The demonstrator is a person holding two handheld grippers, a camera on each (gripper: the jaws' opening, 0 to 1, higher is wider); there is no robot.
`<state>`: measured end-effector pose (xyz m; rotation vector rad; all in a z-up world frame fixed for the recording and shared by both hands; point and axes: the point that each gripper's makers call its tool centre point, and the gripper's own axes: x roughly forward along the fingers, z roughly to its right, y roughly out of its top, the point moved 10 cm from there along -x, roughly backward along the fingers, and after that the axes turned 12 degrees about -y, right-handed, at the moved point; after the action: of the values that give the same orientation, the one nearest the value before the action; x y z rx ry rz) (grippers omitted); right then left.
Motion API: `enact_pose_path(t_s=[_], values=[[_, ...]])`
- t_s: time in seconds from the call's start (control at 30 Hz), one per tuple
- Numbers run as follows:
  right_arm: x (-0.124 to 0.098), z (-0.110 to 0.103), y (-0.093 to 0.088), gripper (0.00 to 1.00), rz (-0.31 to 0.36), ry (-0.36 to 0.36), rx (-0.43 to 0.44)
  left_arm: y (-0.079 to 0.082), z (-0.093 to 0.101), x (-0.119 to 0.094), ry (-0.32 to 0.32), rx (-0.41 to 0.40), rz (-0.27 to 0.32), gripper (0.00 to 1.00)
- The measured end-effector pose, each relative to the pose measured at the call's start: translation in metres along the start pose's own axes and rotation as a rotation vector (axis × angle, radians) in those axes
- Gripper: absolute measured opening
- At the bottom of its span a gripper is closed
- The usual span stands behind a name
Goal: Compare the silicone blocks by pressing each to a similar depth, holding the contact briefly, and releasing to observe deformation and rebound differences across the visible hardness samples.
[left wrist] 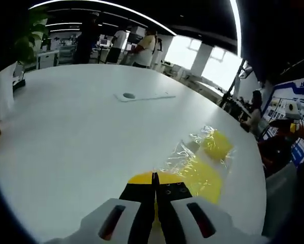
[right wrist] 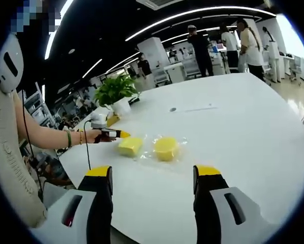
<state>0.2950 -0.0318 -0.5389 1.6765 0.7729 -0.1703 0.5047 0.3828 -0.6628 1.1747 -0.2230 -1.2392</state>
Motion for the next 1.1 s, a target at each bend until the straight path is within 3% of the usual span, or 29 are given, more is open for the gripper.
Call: enact_pose_path(t_s=[0.13, 0.23, 0.4, 0.6, 0.8, 1.1], values=[[0.002, -0.001, -0.001, 0.59, -0.003, 0.004, 0.001, -0.001, -0.003, 0.0, 0.001, -0.022, 0.009, 0.0], [0.002, 0.0, -0.001, 0.59, -0.002, 0.007, 0.004, -0.003, -0.007, 0.0, -0.005, -0.102, 0.047, 0.0], [0.004, -0.001, -0.001, 0.59, -0.004, 0.01, 0.004, -0.005, -0.011, -0.003, 0.035, -0.137, 0.078, 0.06], [0.005, -0.002, 0.0, 0.59, -0.001, 0.02, 0.0, -0.002, -0.012, -0.013, 0.113, -0.104, 0.086, 0.18], [0.004, -0.004, 0.002, 0.6, 0.016, 0.036, 0.0, 0.0, -0.005, -0.027, 0.171, -0.078, 0.112, 0.42], [0.0, -0.007, 0.003, 0.62, 0.042, 0.065, 0.0, -0.003, 0.03, -0.046, 0.172, -0.02, 0.124, 0.47]])
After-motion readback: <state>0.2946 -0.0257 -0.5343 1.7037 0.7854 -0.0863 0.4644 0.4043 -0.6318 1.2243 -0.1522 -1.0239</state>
